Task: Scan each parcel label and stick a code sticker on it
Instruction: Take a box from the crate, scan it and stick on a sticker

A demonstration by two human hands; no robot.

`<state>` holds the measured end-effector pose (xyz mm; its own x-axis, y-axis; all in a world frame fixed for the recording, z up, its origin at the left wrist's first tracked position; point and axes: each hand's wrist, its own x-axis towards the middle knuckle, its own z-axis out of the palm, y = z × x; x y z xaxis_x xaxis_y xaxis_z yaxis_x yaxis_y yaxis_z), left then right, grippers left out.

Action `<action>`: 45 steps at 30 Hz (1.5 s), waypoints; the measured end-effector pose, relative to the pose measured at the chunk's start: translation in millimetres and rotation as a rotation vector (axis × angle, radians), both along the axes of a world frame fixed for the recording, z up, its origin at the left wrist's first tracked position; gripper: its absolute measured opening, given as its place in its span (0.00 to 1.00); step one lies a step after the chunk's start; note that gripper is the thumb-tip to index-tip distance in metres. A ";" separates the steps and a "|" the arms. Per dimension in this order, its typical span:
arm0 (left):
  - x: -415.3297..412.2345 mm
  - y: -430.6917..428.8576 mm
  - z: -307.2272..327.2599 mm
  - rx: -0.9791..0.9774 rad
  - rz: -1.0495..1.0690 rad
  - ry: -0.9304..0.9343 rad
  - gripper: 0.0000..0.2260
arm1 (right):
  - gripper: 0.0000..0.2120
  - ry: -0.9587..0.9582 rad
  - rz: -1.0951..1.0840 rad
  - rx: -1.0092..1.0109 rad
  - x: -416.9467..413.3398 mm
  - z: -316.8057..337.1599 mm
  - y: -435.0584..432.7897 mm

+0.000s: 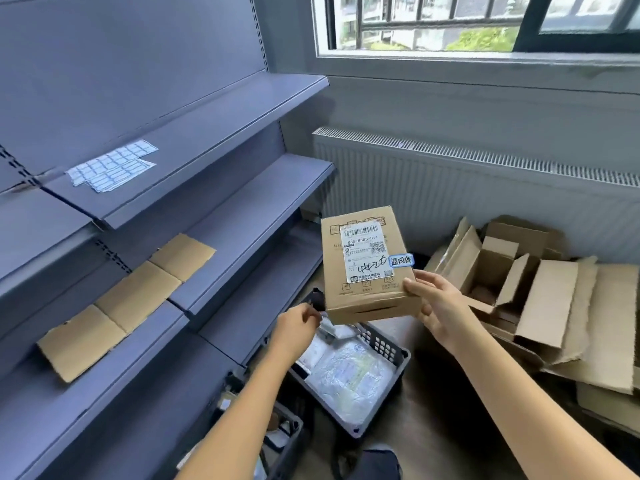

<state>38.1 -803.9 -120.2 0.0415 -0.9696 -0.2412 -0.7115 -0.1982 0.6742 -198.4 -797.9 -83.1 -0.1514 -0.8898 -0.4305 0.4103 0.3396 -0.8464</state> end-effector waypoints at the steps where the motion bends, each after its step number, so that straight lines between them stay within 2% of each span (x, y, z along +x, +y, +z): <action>1: 0.9 -13.7 -6.7 0.006 0.020 0.008 0.08 | 0.15 0.004 0.018 0.006 1.9 -4.8 -15.2; 9: -3.1 -103.6 -38.0 0.093 0.121 0.050 0.08 | 0.18 0.053 0.123 0.052 8.5 -22.5 -116.4; 15: 14.2 -122.2 -48.8 0.132 0.259 0.055 0.07 | 0.16 0.039 0.260 0.110 29.6 -38.9 -169.9; 19: 23.0 -124.1 -59.3 0.158 0.412 0.047 0.07 | 0.17 0.055 0.418 0.110 45.0 -53.4 -209.3; 26: 0.2 -113.2 -78.0 0.142 0.771 0.168 0.10 | 0.12 0.066 0.717 0.109 59.0 -80.5 -263.9; 28: -8.4 -112.5 -86.5 0.165 0.913 0.242 0.09 | 0.11 0.066 0.800 0.118 58.6 -87.3 -277.7; 31: -17.6 -111.5 -96.0 0.131 1.171 0.482 0.19 | 0.10 0.084 0.899 0.107 59.7 -95.0 -289.8; 33: -25.3 -112.2 -96.7 0.101 1.282 0.709 0.22 | 0.10 0.086 0.949 0.110 61.5 -104.7 -293.1; 35: -33.9 -112.5 -98.4 0.103 1.268 0.908 0.23 | 0.11 0.099 0.974 0.121 63.5 -117.0 -293.7; 37: -41.3 -113.7 -102.1 0.097 1.215 1.008 0.24 | 0.13 0.112 1.003 0.135 66.9 -130.6 -292.7; 42: -42.8 -124.6 -141.2 0.049 1.263 1.095 0.16 | 0.21 0.163 1.043 0.137 74.7 -173.5 -298.2; 45: -32.2 -126.2 -175.2 0.017 1.322 1.179 0.16 | 0.18 0.208 1.062 0.133 80.4 -206.2 -298.1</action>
<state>5.8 -930.1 -295.4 0.5339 -0.4324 -0.7266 0.7310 -0.1959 0.6537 -118.0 -1096.0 -289.3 0.5859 -0.5579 -0.5877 -0.2931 0.5303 -0.7956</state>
